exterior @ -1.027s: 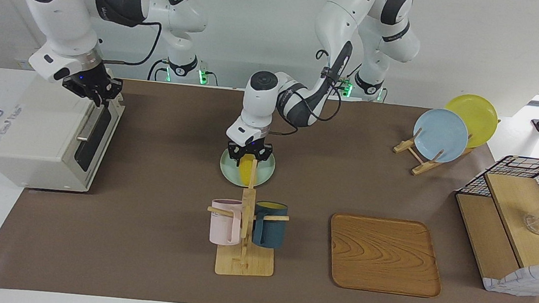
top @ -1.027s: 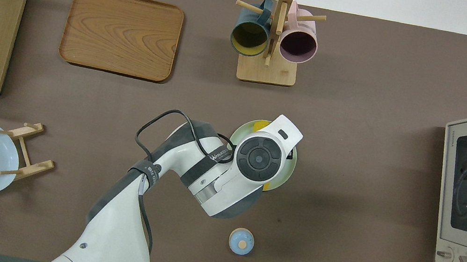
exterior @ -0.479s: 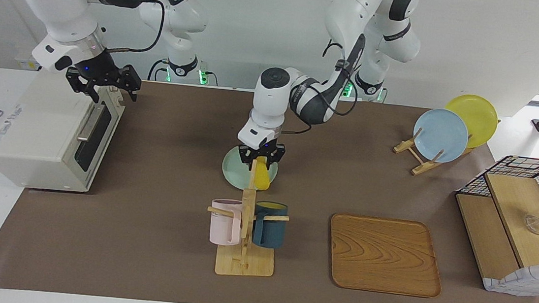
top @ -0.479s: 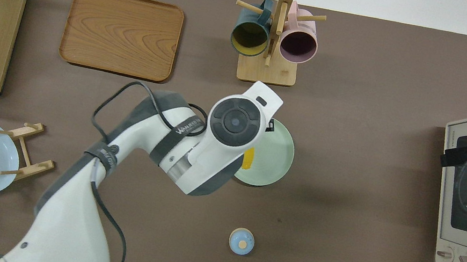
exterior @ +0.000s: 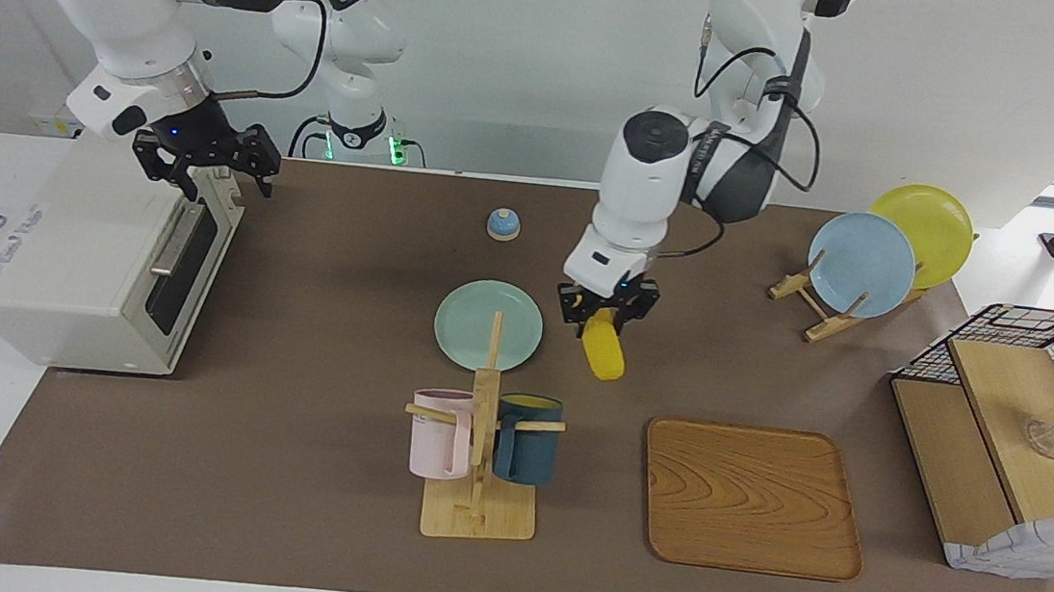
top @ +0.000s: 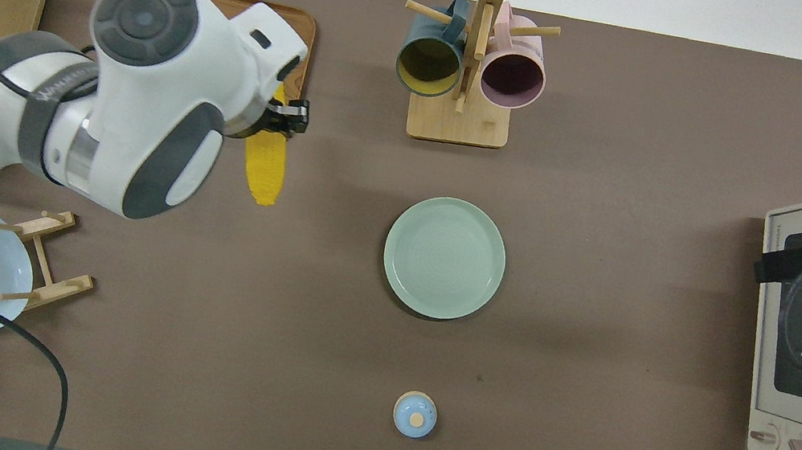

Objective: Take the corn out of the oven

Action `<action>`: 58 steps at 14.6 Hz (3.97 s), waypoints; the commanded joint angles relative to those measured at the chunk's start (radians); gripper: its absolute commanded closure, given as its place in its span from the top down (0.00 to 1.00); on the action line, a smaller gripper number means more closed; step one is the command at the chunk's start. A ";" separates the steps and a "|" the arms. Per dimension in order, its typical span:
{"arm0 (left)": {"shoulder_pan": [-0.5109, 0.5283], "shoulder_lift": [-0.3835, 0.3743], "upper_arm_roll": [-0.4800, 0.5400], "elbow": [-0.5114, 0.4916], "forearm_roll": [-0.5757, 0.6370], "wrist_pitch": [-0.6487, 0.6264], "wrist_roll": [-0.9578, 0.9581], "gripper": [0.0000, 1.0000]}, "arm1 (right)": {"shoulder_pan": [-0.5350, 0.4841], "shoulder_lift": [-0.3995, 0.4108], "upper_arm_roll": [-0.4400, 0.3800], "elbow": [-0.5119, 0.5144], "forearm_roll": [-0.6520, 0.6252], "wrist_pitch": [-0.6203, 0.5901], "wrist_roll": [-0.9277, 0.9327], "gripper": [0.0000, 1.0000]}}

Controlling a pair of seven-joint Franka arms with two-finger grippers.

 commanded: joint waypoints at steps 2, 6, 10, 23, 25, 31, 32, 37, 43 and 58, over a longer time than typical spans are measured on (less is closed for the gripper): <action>0.161 0.079 -0.017 0.104 -0.045 -0.003 0.175 0.00 | -0.006 0.021 0.013 0.043 0.010 -0.027 -0.004 1.00; 0.212 0.262 -0.017 0.259 -0.047 0.043 0.218 0.00 | -0.009 0.024 0.011 0.043 0.013 -0.027 -0.004 1.00; 0.250 0.430 -0.021 0.363 -0.082 0.199 0.218 0.00 | 0.103 0.038 -0.077 0.063 -0.010 -0.041 0.045 1.00; 0.252 0.461 -0.028 0.360 -0.085 0.250 0.278 1.00 | 0.107 0.032 -0.078 0.062 -0.018 -0.061 0.056 1.00; 0.255 0.424 -0.025 0.357 -0.085 0.192 0.277 1.00 | 0.107 0.032 -0.074 0.063 -0.018 -0.055 0.056 1.00; 0.267 0.190 -0.012 0.288 -0.075 -0.067 0.274 1.00 | 0.103 0.030 -0.073 0.065 -0.019 -0.052 0.056 1.00; 0.267 0.142 -0.011 0.278 -0.075 -0.124 0.272 1.00 | 0.106 0.030 -0.073 0.063 -0.021 -0.052 0.056 1.00; 0.281 -0.047 -0.005 0.276 -0.048 -0.389 0.272 1.00 | 0.103 0.030 -0.073 0.063 -0.021 -0.052 0.056 1.00; 0.287 -0.260 -0.008 0.178 -0.047 -0.580 0.277 1.00 | 0.104 0.030 -0.073 0.063 -0.022 -0.052 0.055 1.00; 0.333 -0.312 -0.067 0.101 -0.007 -0.549 0.350 1.00 | 0.107 0.030 -0.074 0.063 -0.027 -0.053 0.056 1.00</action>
